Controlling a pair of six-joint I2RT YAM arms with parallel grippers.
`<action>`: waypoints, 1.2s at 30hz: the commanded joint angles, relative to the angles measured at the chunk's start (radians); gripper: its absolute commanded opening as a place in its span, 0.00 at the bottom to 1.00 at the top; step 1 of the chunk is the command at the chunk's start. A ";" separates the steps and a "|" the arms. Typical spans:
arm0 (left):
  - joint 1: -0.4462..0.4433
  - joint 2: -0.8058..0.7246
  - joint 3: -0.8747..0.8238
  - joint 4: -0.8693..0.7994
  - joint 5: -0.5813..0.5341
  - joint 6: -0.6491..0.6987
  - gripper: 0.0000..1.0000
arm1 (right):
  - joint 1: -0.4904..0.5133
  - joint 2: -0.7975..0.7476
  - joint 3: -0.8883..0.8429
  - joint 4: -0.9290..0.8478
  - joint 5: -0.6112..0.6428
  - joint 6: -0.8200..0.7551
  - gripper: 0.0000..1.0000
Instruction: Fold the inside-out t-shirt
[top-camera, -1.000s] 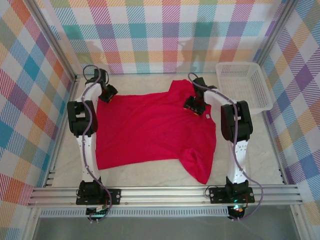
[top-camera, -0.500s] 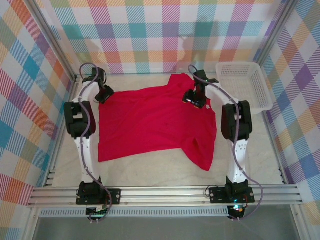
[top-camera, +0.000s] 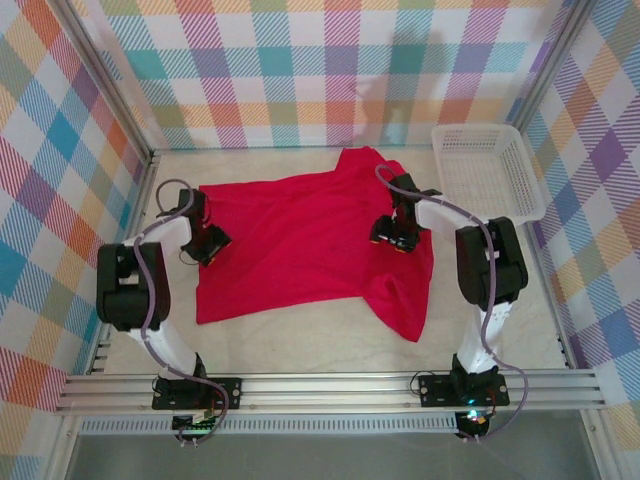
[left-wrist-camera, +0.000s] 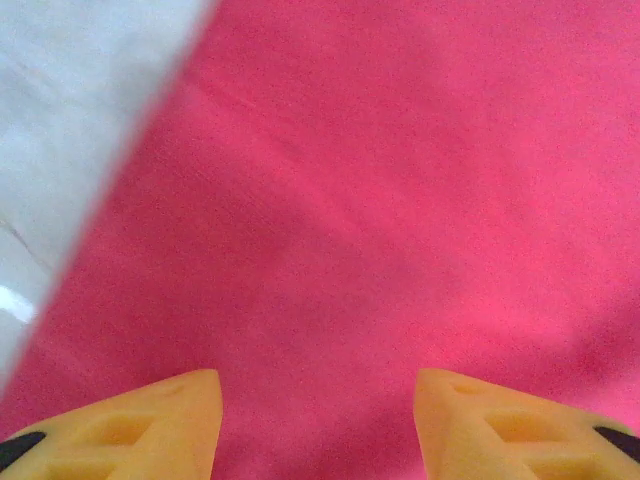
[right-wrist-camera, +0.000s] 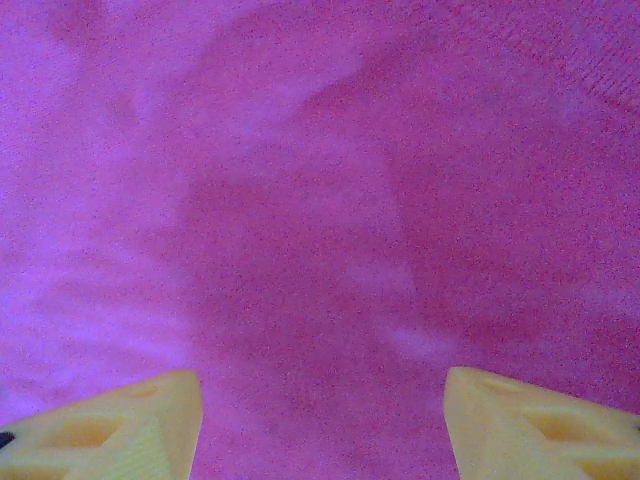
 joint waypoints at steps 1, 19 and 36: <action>0.066 0.109 0.082 0.019 -0.033 0.002 0.54 | -0.019 0.073 0.047 0.015 0.049 -0.016 0.66; 0.015 -0.018 0.209 -0.072 -0.146 0.027 0.54 | 0.096 -0.251 -0.047 -0.122 0.132 -0.045 0.60; -0.040 -0.365 -0.207 0.036 0.002 0.006 0.54 | 0.340 -0.395 -0.438 0.091 0.139 0.199 0.45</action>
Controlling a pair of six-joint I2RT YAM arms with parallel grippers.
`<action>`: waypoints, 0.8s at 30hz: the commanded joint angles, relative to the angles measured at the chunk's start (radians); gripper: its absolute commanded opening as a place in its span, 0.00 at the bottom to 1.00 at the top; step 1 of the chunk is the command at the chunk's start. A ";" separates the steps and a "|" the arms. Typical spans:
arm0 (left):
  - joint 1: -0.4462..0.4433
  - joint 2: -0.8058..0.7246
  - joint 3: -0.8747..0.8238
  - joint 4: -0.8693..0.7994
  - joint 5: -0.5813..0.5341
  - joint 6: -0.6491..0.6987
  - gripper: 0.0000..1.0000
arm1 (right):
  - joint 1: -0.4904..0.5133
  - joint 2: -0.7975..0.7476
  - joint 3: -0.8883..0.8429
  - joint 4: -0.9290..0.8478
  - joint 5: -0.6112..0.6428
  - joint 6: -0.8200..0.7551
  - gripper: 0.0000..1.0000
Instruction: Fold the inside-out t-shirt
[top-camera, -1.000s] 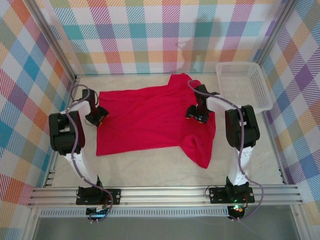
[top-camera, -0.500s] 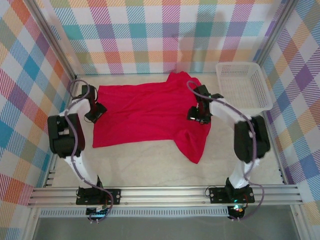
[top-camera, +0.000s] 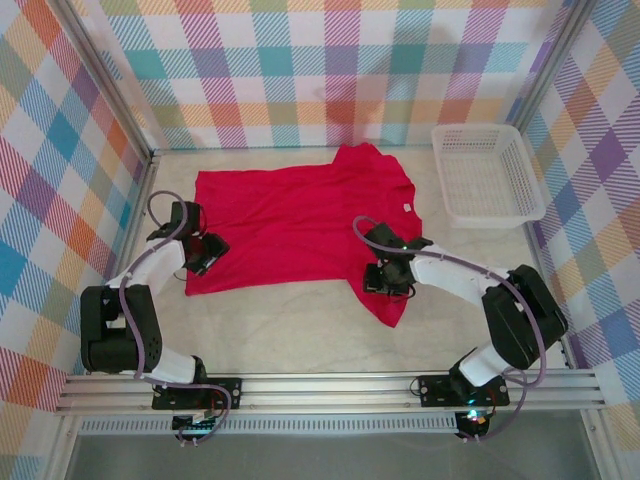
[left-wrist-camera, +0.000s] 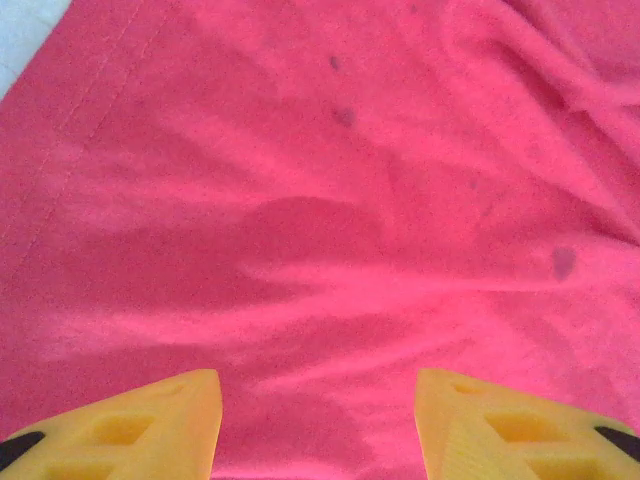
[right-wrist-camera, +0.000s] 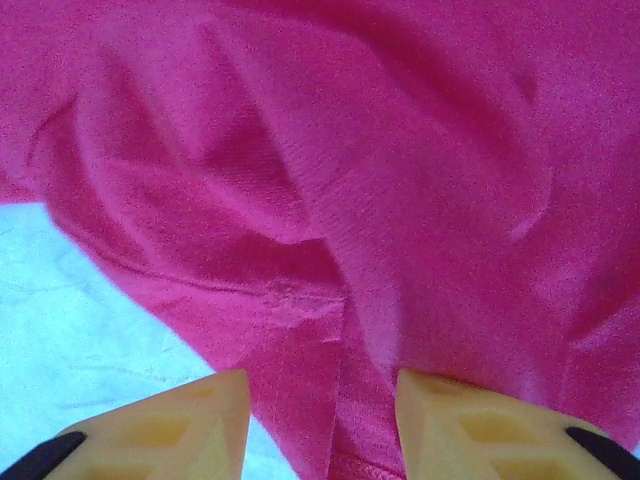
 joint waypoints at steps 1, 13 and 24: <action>0.006 -0.046 -0.014 0.020 0.013 0.000 0.54 | 0.006 0.015 -0.018 0.077 0.028 0.071 0.45; 0.006 -0.035 -0.024 0.028 0.010 -0.001 0.54 | 0.067 -0.033 0.012 -0.037 0.152 0.221 0.35; 0.006 -0.010 -0.019 0.034 0.006 0.011 0.54 | 0.114 0.045 0.045 0.021 0.154 0.189 0.35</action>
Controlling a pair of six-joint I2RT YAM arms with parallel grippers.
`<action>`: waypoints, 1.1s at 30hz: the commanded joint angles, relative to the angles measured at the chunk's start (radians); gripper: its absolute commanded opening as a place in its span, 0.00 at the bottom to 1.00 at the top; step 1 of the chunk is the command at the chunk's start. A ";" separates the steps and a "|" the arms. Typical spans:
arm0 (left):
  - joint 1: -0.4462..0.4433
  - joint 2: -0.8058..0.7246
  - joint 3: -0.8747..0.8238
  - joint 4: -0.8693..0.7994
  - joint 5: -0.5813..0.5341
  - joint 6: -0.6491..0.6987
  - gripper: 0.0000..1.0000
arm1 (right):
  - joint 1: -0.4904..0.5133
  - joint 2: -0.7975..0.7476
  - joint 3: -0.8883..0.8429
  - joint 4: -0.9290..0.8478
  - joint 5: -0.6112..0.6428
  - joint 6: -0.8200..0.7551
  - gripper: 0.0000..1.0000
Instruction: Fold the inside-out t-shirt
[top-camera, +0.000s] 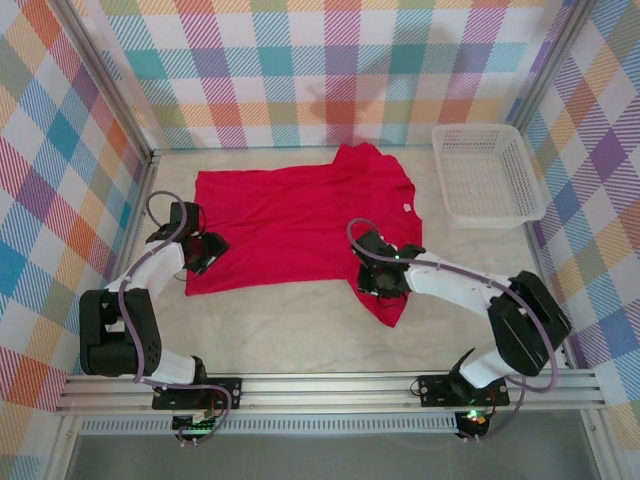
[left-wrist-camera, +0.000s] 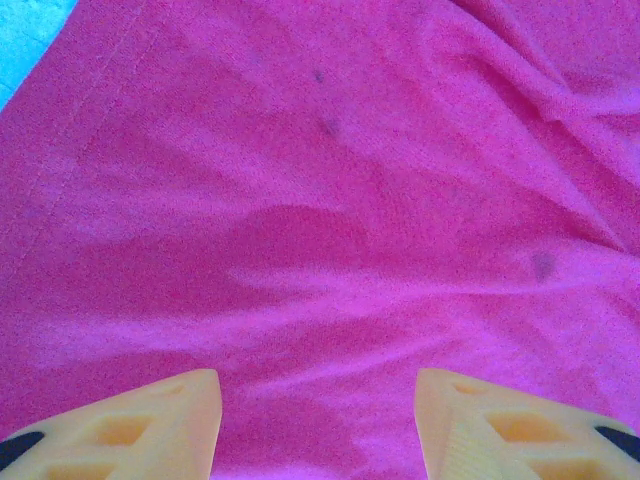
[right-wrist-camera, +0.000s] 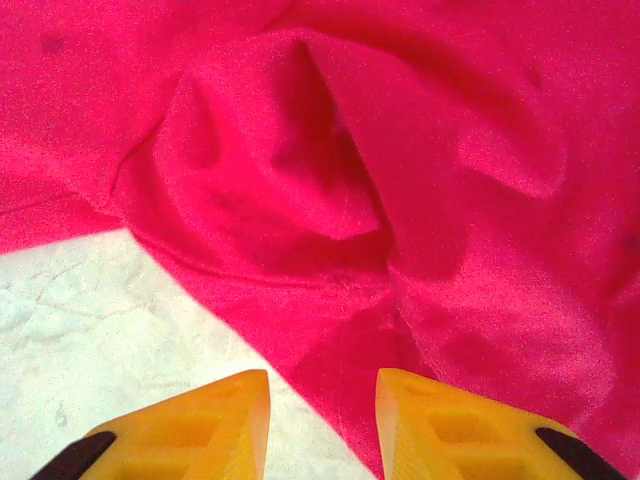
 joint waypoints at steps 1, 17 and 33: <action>0.006 0.008 -0.008 0.006 0.003 0.010 0.54 | 0.000 0.085 0.039 -0.002 0.029 -0.013 0.36; 0.007 0.027 0.006 -0.010 -0.017 0.021 0.54 | -0.024 0.171 0.043 0.030 0.054 -0.024 0.32; 0.006 0.046 0.008 -0.015 -0.024 0.030 0.54 | 0.009 0.050 0.048 -0.042 0.042 -0.002 0.00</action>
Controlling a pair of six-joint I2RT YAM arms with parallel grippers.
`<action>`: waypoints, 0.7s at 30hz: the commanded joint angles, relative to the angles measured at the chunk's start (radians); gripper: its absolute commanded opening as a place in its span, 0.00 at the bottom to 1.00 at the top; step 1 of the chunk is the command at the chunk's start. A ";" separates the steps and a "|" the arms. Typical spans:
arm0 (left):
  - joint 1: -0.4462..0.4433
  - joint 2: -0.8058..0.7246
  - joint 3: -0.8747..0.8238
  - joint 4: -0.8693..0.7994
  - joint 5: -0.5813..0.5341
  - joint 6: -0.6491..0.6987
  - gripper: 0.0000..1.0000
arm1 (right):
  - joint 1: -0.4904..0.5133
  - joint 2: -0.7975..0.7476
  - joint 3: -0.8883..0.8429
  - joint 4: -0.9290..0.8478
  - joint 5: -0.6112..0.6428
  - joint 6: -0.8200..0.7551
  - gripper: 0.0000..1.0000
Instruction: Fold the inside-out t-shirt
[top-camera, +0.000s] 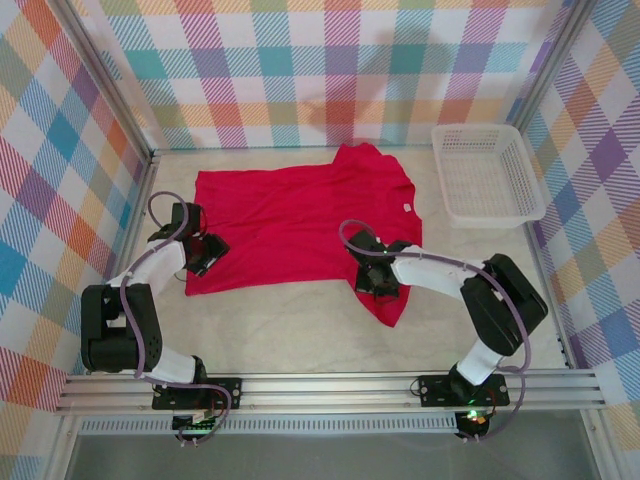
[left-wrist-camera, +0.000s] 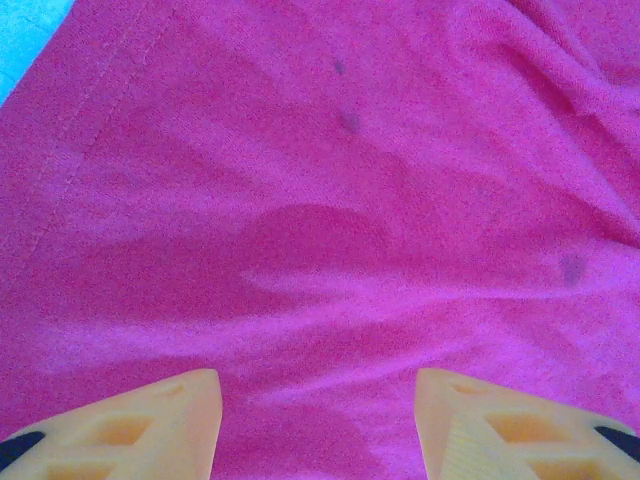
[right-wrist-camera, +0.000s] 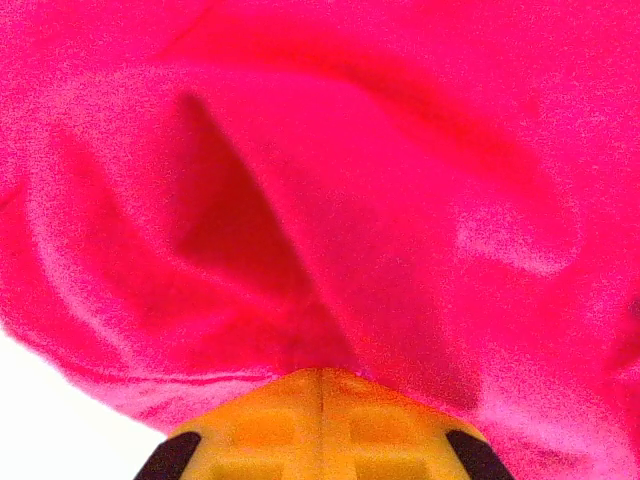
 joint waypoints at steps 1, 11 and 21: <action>0.006 0.021 0.011 -0.016 -0.018 0.025 0.54 | 0.029 -0.080 0.016 -0.050 0.008 0.022 0.00; 0.006 0.037 0.020 -0.012 -0.005 0.023 0.54 | 0.049 -0.089 0.044 -0.033 0.003 0.008 0.00; 0.007 0.060 0.010 -0.006 -0.009 0.021 0.54 | 0.271 -0.075 0.055 -0.038 -0.023 0.160 0.00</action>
